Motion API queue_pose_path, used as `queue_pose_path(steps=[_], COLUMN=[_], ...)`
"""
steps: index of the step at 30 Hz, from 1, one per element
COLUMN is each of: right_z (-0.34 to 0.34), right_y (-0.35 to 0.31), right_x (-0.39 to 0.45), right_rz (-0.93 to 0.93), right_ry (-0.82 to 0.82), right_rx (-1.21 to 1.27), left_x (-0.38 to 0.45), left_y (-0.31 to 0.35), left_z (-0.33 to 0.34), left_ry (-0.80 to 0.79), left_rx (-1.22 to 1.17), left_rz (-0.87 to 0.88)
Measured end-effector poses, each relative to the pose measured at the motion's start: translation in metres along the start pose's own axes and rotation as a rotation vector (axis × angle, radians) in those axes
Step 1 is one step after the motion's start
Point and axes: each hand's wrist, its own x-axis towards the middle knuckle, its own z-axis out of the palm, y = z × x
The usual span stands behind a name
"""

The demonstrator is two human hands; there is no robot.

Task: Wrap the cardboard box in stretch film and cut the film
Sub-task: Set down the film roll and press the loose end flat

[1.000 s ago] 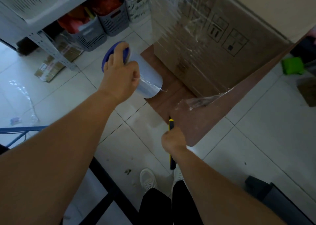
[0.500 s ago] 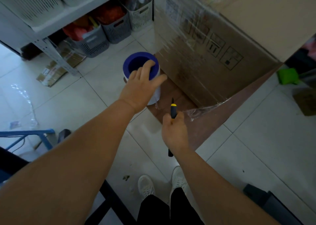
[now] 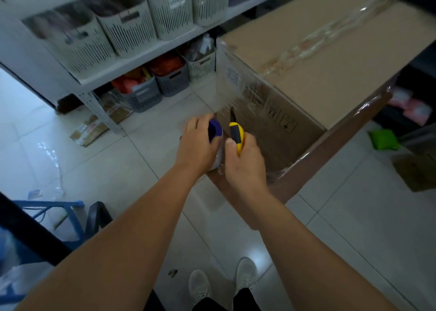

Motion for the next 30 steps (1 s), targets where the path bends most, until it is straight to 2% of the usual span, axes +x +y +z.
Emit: queue_pose_path(steps=[5, 9, 17, 21, 25, 30], right_z=[-0.054, -0.088, -0.118, -0.121, -0.124, -0.108], right_y=[-0.063, -0.085, -0.071, -0.055, -0.05, -0.024], right_x=[0.013, 0.032, 0.076, 0.084, 0.074, 0.027], right_rz=[-0.21, -0.315, -0.27, -0.212, -0.28, -0.413], right_ry=[0.064, 0.118, 0.117, 0.088, 0.189, 0.329], right_rx=[-0.224, -0.529, -0.869, -0.86, -0.76, -0.429], left_x=[-0.005, -0.017, -0.027, -0.033, -0.038, -0.046], left_y=[0.014, 0.042, 0.075, 0.082, 0.082, 0.08], left_z=[-0.014, -0.018, -0.014, -0.009, -0.002, 0.012], left_ry=[0.024, 0.026, -0.024, -0.043, -0.066, -0.137], left_rx=[-0.041, -0.124, -0.167, -0.175, -0.153, -0.117], left_rz=[-0.014, -0.034, -0.044, -0.046, -0.05, -0.061])
